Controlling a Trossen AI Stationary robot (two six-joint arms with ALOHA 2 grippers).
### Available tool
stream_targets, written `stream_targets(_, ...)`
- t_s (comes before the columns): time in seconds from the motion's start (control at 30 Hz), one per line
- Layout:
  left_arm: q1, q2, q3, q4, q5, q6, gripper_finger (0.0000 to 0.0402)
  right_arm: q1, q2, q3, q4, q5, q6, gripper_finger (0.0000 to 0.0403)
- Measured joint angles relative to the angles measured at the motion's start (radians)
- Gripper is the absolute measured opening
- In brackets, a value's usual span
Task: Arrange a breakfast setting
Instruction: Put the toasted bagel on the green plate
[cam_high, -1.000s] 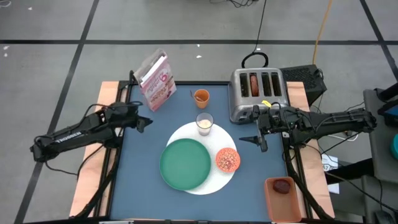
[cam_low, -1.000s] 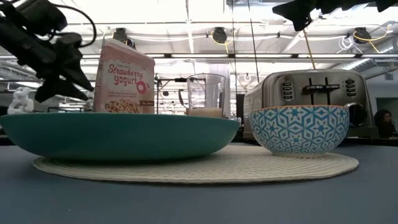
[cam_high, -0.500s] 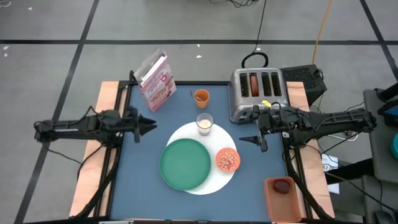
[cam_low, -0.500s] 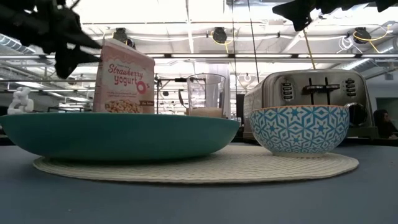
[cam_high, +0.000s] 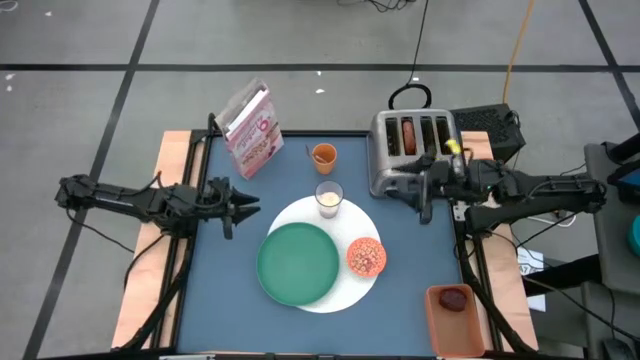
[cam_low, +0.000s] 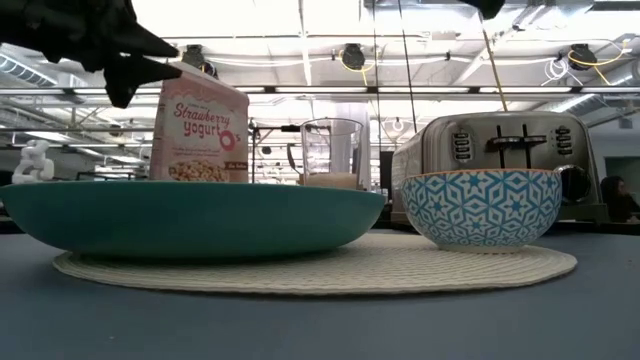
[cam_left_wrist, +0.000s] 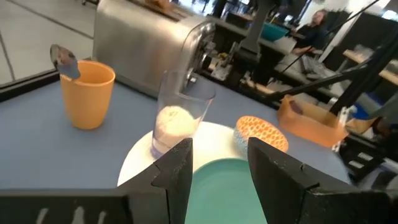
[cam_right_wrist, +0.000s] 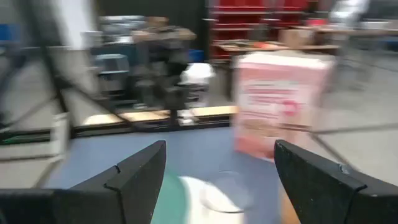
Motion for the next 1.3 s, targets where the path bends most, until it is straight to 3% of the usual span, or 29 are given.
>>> stream_targets(0.2, -0.002, 0.069, 0.0, 0.057, -0.022, 0.026, 0.0159, -0.004, 0.027, 0.174, -0.222, 0.336, 0.055, 0.029)
stream_targets(0.33, -0.002, 0.104, 0.0, 0.102, -0.023, 0.044, 0.0159, -0.036, 0.055, 0.266, -0.329, 0.447, 0.071, 0.029)
stream_targets(0.63, -0.002, 0.138, 0.0, 0.127, -0.023, 0.044, 0.0159, -0.141, 0.143, 0.343, -0.351, 0.456, -0.005, 0.029)
stream_targets(1.07, -0.001, 0.138, 0.0, 0.127, -0.023, 0.042, 0.0159, -0.376, 0.299, 0.458, -0.411, 0.456, 0.065, 0.029)
stream_targets(1.3, -0.001, 0.138, 0.0, 0.127, -0.022, 0.04, 0.0159, -0.495, 0.443, 0.642, -0.638, 0.447, 0.124, 0.029)
